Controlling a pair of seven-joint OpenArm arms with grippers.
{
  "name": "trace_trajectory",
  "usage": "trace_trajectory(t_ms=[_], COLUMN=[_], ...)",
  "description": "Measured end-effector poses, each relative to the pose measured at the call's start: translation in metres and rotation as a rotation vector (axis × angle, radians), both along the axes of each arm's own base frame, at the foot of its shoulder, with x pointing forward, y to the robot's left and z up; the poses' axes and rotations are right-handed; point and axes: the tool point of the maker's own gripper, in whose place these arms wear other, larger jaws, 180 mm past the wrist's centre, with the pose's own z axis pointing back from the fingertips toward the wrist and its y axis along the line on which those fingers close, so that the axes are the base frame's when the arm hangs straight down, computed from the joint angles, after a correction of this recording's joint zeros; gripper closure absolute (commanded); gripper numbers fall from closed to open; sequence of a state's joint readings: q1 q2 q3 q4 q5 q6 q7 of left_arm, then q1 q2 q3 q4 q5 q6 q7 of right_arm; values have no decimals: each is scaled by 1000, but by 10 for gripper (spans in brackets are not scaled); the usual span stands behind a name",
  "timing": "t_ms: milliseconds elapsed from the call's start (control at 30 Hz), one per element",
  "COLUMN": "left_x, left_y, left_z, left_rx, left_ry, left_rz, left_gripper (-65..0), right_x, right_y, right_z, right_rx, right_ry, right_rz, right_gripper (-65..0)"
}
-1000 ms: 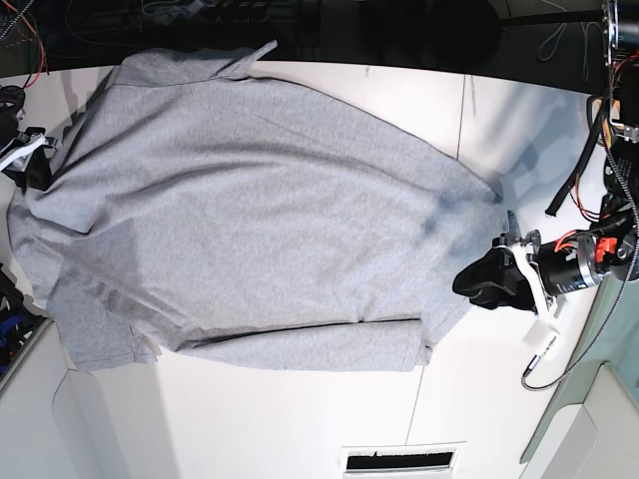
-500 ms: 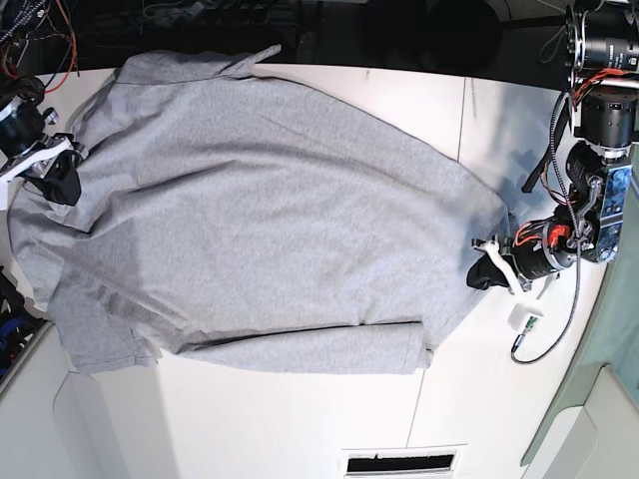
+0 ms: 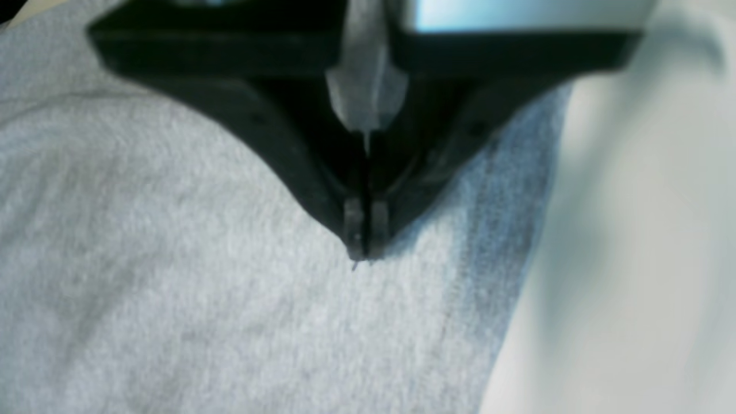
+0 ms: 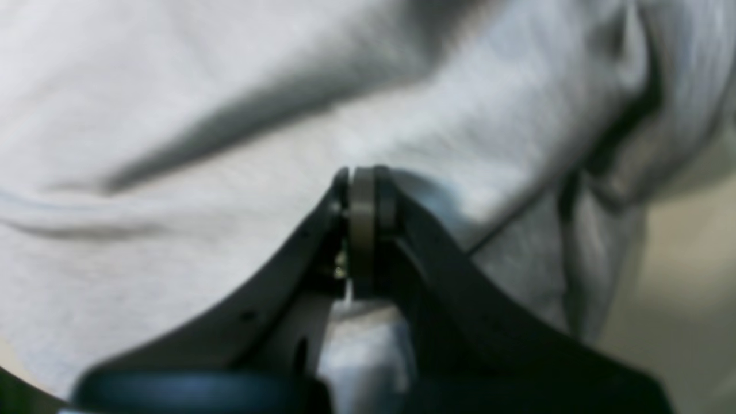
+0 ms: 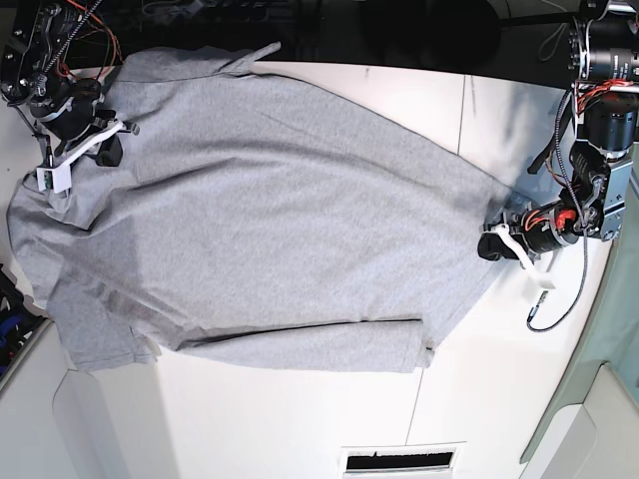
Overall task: Layout the t-shirt on the table in an organized manner, then fold the t-shirt properly
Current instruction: 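Regrasp the shirt hem corners with both grippers and stretch outward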
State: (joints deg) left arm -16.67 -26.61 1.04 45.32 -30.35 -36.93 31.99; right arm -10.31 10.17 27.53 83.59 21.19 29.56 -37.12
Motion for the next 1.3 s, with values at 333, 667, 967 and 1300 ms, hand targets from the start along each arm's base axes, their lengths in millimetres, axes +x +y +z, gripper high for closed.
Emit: trace_trajectory(t_ms=[333,667,967,1300], left_x=[-67,-122,-143,-71], left_y=[39,19,-23,-38], left_z=[-12,-22,-10,74], left_rx=[-84,-256,-273,-139], left_ry=[66,149,223,-48], left_rz=[50,109,-36,-229], left_gripper=[0,0,0,0], right_x=[51,129,156,143], right_y=[-9,37,41,-9], right_z=[-12,-9,10,73], right_rx=[46,65,42,-2], right_ry=[-32,-14,-43,-226], right_rz=[-41,93,110,-29], right_gripper=[0,0,0,0])
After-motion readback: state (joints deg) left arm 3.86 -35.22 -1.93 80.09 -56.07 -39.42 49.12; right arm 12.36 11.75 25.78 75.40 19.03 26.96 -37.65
